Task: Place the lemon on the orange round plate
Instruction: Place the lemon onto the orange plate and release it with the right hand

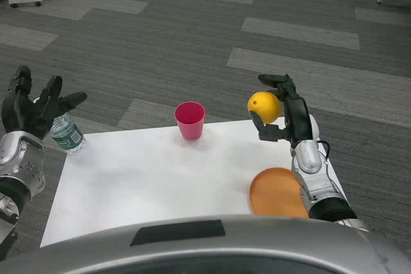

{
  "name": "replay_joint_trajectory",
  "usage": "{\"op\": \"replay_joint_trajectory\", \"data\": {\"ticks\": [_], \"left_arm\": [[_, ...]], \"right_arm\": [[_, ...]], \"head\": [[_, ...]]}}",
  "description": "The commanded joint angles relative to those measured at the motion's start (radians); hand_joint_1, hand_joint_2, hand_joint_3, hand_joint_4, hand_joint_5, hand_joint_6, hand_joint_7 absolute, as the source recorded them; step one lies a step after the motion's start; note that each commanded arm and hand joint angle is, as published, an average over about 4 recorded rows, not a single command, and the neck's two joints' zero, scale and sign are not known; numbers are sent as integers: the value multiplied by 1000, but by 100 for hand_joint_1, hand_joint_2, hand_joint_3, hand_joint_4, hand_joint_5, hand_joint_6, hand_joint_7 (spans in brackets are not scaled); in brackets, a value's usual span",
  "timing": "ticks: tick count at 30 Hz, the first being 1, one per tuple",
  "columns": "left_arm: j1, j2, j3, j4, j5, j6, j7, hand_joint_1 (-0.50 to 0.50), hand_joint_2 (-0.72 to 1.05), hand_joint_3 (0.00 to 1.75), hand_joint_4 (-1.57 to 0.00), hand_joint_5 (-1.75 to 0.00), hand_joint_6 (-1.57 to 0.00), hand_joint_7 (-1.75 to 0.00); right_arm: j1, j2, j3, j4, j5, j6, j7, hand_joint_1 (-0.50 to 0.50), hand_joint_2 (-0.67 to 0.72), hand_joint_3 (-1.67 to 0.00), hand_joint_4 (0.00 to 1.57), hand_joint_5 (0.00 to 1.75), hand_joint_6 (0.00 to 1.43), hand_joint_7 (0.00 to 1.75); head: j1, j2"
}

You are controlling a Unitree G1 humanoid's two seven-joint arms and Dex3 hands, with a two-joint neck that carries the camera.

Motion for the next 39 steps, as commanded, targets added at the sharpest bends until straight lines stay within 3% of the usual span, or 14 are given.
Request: {"op": "replay_joint_trajectory", "data": {"ticks": [1, 3, 12, 23, 29, 31, 34, 39], "left_arm": [[4, -4, 10, -3, 11, -6, -1, 50, 96, 9, -7, 0, 0, 0], [4, -4, 10, -3, 11, -6, -1, 50, 96, 9, -7, 0, 0, 0], [4, -4, 10, -4, 11, -6, -1, 50, 96, 4, -7, 0, 0, 0], [4, -4, 7, -3, 12, -6, -1, 50, 96, 9, -7, 0, 0, 0], [4, -5, 6, -3, 13, -6, -1, 50, 96, 9, -7, 0, 0, 0], [4, -7, 6, -3, 14, -6, -1, 50, 96, 7, -7, 0, 0, 0], [5, -11, 6, -1, 14, -6, -1, 50, 96, 4, -7, 0, 0, 0], [8, -12, 7, -2, 15, -6, -1, 50, 96, 9, -7, 0, 0, 0]], "right_arm": [[1, -5, 4, -17, 13, -16, 0, -17, -60, -127, 0, 149, 9, 88], [1, -6, 6, -17, 13, -16, 0, -17, -60, -127, 0, 148, 9, 86], [1, -8, 10, -16, 13, -16, 0, -17, -60, -127, 0, 145, 9, 89], [1, -8, 12, -14, 15, -16, 0, -17, -60, -127, 0, 145, 9, 84], [1, -8, 14, -14, 15, -16, 0, -17, -60, -127, 0, 145, 9, 84], [1, -8, 14, -13, 15, -16, 0, -17, -60, -127, 0, 145, 9, 84], [1, -10, 15, -13, 15, -16, 0, -17, -60, -127, 0, 145, 9, 84], [1, -15, 17, -13, 15, -17, 1, -17, -60, -127, 0, 145, 9, 84]], "head": [[133, 105], [80, 63], [86, 78], [117, 231], [113, 359], [113, 363], [119, 336], [69, 154]]}}
